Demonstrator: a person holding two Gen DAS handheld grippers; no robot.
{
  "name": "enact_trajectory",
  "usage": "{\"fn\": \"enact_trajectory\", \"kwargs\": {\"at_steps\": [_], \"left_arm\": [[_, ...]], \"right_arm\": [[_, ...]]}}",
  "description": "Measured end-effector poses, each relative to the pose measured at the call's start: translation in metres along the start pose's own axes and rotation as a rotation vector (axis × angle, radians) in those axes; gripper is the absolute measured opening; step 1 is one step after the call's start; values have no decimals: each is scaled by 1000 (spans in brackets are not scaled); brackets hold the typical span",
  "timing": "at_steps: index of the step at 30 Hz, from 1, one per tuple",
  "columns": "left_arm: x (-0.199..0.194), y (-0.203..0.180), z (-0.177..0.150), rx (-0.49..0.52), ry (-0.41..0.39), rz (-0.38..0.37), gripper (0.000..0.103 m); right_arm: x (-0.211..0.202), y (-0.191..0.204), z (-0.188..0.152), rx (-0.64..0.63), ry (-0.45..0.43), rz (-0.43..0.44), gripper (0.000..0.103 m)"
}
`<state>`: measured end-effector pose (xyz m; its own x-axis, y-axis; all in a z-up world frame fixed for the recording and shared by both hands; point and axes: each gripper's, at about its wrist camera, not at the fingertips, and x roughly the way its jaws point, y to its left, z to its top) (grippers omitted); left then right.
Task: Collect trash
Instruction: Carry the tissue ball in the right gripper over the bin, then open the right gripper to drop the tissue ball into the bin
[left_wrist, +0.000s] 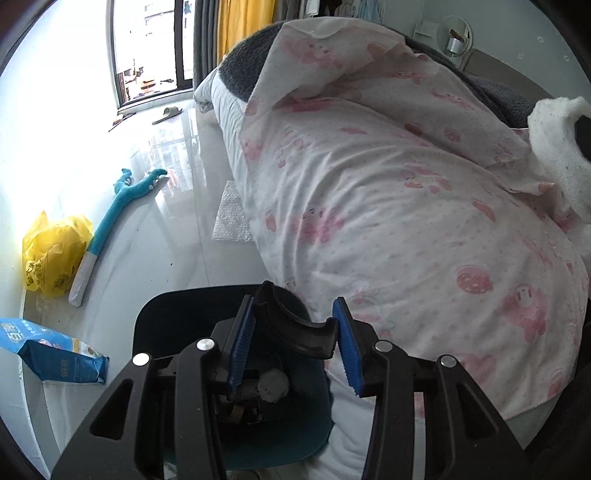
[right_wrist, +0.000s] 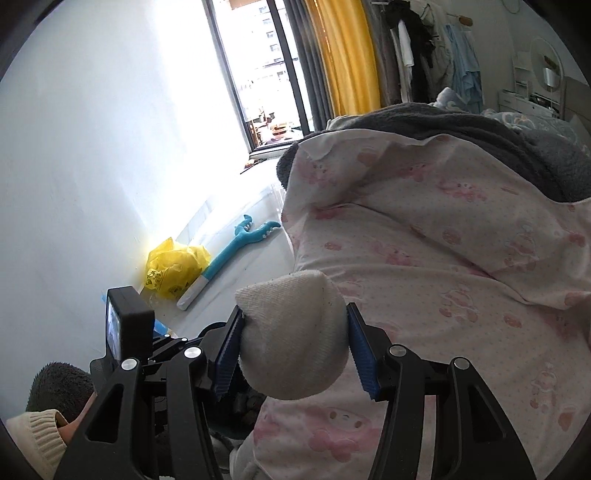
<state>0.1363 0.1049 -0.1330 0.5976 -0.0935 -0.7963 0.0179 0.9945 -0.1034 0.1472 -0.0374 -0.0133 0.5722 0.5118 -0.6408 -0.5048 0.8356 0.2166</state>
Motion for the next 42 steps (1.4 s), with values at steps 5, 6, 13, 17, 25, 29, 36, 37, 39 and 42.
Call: {"fn": "enact_trajectory", "kwargs": {"at_steps": [5, 6, 13, 17, 25, 29, 36, 37, 39, 42], "left_arm": [[17, 34, -17, -60, 90, 40, 46], [20, 41, -21, -71, 105, 42, 46], [43, 73, -47, -106, 234, 53, 46], [53, 79, -61, -108, 295, 44, 47], [56, 103, -77, -140, 368, 34, 57], [39, 108, -75, -144, 305, 14, 80], [11, 118, -73, -133, 216, 35, 88], [7, 121, -73, -132, 205, 50, 88], [0, 125, -73, -135, 185, 62, 89], [-10, 134, -71, -133, 153, 83, 93]], "right_arm": [[20, 28, 1, -49, 29, 23, 55], [24, 33, 1, -57, 36, 28, 55], [54, 65, 1, -75, 82, 71, 55], [71, 80, 0, -74, 111, 89, 55], [102, 96, -4, -63, 176, 95, 55], [116, 102, -8, -53, 211, 90, 55], [135, 103, -14, -51, 261, 55, 55], [138, 102, -15, -48, 268, 53, 55], [145, 102, -18, -42, 285, 49, 55], [159, 100, -24, -35, 317, 44, 55]]}}
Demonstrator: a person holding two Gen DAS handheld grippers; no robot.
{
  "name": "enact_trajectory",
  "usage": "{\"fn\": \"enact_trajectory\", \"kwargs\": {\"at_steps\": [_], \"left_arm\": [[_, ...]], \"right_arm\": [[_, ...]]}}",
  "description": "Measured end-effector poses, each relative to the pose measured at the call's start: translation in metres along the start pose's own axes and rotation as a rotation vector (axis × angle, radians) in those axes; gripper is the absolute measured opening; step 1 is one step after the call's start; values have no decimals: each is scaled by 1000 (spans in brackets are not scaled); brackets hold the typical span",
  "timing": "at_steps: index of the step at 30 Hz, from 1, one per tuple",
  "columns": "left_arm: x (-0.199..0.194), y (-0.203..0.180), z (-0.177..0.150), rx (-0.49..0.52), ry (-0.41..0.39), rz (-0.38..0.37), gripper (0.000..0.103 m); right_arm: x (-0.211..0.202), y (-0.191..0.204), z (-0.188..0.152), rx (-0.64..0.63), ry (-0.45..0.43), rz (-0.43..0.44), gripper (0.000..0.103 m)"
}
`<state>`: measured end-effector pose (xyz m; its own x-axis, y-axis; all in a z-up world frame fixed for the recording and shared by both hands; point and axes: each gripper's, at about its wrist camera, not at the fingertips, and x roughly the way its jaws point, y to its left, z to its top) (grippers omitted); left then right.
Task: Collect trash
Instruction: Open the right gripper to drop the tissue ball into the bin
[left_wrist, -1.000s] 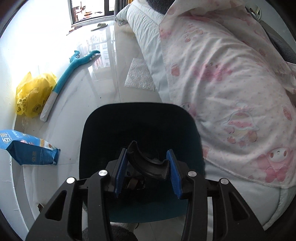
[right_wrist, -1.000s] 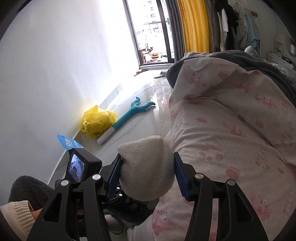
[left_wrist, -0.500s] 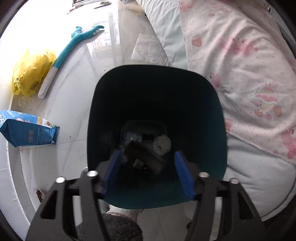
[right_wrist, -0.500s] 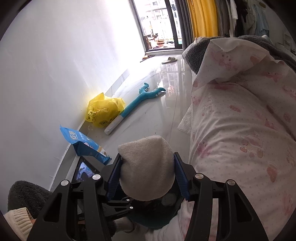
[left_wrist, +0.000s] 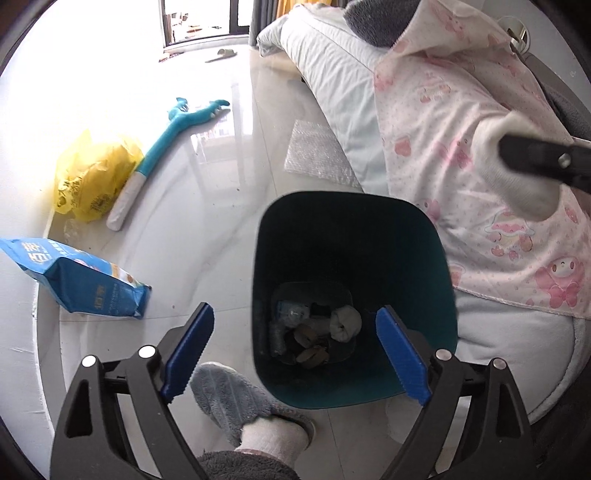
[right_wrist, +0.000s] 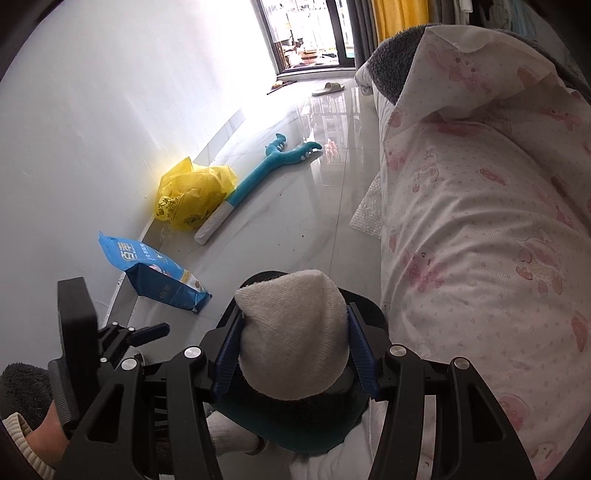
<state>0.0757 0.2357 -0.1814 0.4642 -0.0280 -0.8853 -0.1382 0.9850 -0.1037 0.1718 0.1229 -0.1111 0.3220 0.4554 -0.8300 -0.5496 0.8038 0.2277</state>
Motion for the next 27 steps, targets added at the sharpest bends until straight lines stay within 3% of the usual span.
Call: {"fn": "enact_trajectory", "kwargs": {"at_steps": [12, 27], "left_arm": [[-38, 20, 8, 1, -116, 21, 94], [-126, -15, 33, 80, -419, 69, 96]], "right_arm": [[61, -11, -23, 60, 152, -22, 55], [90, -1, -31, 18, 240, -57, 57]]}}
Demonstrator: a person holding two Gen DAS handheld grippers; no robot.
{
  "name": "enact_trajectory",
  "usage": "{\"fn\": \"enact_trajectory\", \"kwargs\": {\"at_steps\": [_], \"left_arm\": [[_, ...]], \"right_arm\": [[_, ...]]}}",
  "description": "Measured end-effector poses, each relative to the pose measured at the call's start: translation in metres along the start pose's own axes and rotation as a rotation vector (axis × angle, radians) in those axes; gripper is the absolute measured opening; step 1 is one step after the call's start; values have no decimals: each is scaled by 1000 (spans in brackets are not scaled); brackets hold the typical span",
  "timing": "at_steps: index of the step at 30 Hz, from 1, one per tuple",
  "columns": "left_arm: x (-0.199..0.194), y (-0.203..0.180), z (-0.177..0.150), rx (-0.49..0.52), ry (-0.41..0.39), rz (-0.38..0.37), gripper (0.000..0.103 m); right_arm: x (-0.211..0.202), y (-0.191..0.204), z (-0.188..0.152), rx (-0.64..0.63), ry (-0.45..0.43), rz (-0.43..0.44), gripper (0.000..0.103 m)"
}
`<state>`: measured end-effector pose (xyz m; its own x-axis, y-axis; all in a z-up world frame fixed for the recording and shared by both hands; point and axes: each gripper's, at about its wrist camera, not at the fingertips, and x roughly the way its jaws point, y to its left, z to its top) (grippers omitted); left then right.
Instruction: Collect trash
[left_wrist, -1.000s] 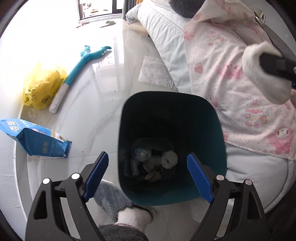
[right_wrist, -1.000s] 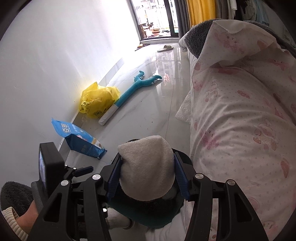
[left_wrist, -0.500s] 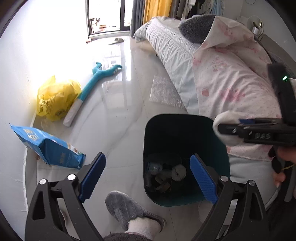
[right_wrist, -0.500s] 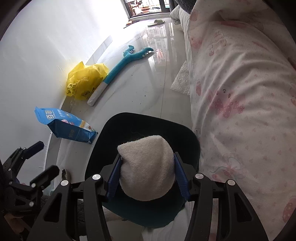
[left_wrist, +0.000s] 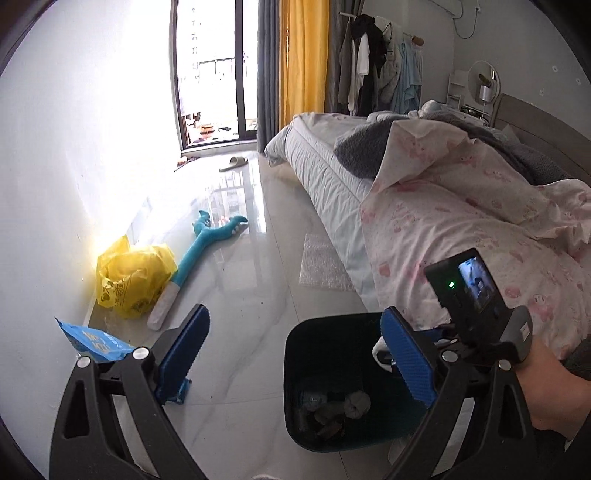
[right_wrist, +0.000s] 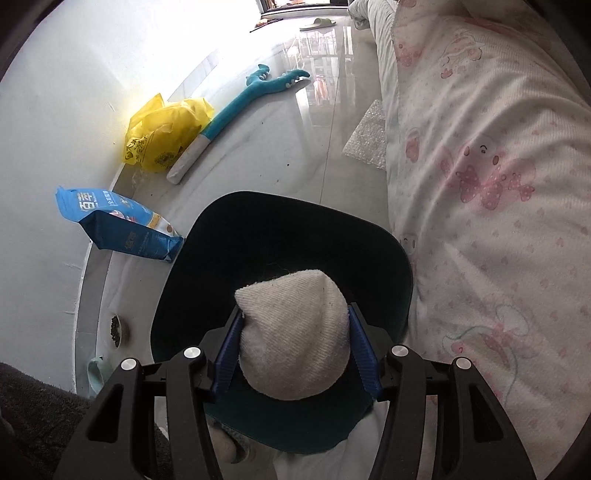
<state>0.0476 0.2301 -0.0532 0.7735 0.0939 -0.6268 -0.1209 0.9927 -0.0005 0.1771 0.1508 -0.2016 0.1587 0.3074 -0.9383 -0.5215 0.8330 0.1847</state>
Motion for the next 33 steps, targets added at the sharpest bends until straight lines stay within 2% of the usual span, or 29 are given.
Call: {"fn": "enact_trajectory", "kwargs": {"at_steps": [5, 8, 13, 16, 22, 27, 33], "left_arm": [[-19, -7, 12, 13, -70, -19, 96], [-28, -10, 18, 24, -99, -21, 97], [-37, -11, 23, 25, -137, 3, 98], [-43, -12, 29, 18, -164, 9, 98], [-55, -23, 40, 14, -195, 11, 99], [-60, -37, 46, -15, -203, -14, 99], [-67, -65, 50, 40, -238, -18, 99]], "right_arm": [[15, 2, -4, -17, 50, -29, 57], [18, 4, -6, -23, 68, -24, 61], [13, 8, -9, -48, 69, -28, 68], [4, 6, -11, -50, 52, -31, 69], [-51, 8, -11, -81, -91, -38, 74], [-105, 0, -12, -83, -223, -54, 75], [-167, -23, -19, -71, -378, -89, 77]]}}
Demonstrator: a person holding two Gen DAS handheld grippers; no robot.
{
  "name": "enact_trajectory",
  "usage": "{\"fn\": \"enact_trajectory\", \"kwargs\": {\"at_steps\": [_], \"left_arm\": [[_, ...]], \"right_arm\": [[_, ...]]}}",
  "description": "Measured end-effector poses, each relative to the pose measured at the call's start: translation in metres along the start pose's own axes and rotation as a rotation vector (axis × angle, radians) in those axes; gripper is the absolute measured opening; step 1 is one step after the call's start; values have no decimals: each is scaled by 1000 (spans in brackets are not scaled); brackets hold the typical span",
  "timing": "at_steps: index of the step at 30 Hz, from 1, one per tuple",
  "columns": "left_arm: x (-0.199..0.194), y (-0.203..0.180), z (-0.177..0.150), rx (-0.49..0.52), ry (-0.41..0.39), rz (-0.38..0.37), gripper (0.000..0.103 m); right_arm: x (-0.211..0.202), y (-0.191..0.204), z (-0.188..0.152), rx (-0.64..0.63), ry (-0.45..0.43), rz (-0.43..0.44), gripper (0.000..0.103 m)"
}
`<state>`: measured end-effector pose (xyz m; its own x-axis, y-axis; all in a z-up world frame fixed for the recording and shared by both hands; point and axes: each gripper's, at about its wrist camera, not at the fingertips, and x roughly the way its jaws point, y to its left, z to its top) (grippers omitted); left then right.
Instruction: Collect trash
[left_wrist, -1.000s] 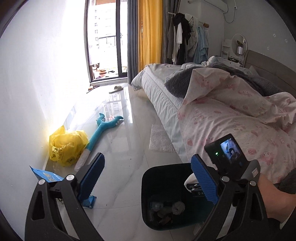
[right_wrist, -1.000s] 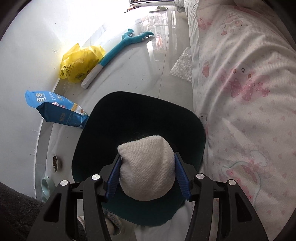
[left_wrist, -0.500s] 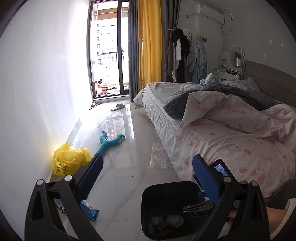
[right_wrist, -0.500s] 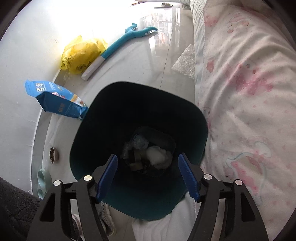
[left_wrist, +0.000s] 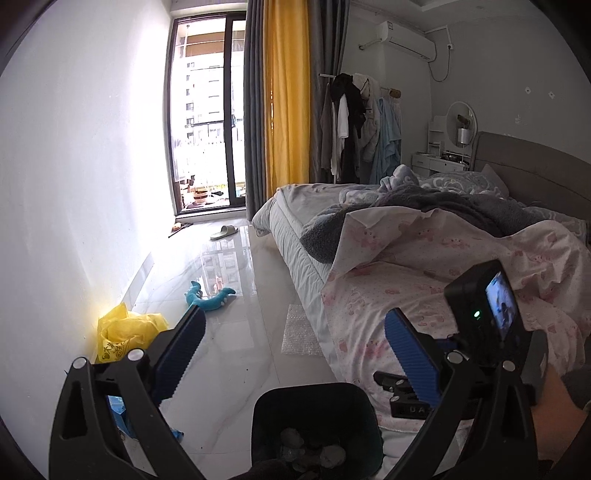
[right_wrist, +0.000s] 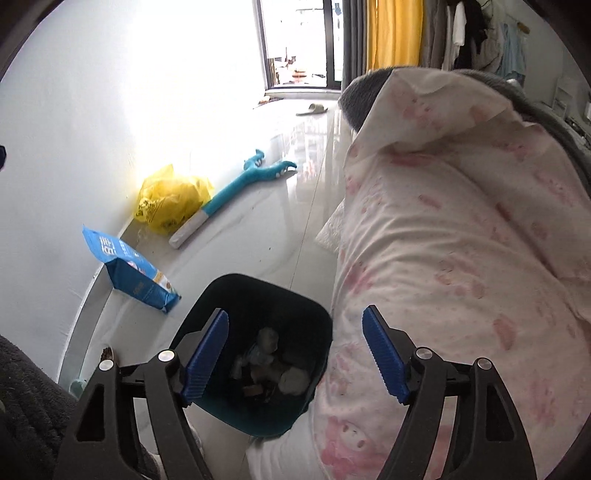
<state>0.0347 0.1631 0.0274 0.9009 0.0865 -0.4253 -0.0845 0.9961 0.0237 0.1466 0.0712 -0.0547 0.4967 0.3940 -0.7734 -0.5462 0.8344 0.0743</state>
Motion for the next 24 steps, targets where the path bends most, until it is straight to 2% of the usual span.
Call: {"fn": "enact_trajectory", "kwargs": {"at_steps": [4, 8, 13, 16, 19, 24], "left_arm": [[0, -7, 1, 3, -1, 3, 99], [-2, -14, 4, 3, 0, 8, 99], [-13, -30, 8, 25, -38, 13, 100], [-19, -40, 11, 23, -55, -4, 100], [-25, -49, 13, 11, -78, -26, 100], [-29, -58, 10, -7, -101, -26, 100]], "right_arm": [[-40, -21, 12, 36, -82, -18, 79], [-88, -41, 9, 32, -182, -79, 87], [-135, -68, -19, 65, -281, -123, 90], [-161, -84, -41, 80, -340, -173, 93], [-184, -104, -54, 147, -401, -176, 100], [-222, -121, -76, 162, -460, -254, 100]]}}
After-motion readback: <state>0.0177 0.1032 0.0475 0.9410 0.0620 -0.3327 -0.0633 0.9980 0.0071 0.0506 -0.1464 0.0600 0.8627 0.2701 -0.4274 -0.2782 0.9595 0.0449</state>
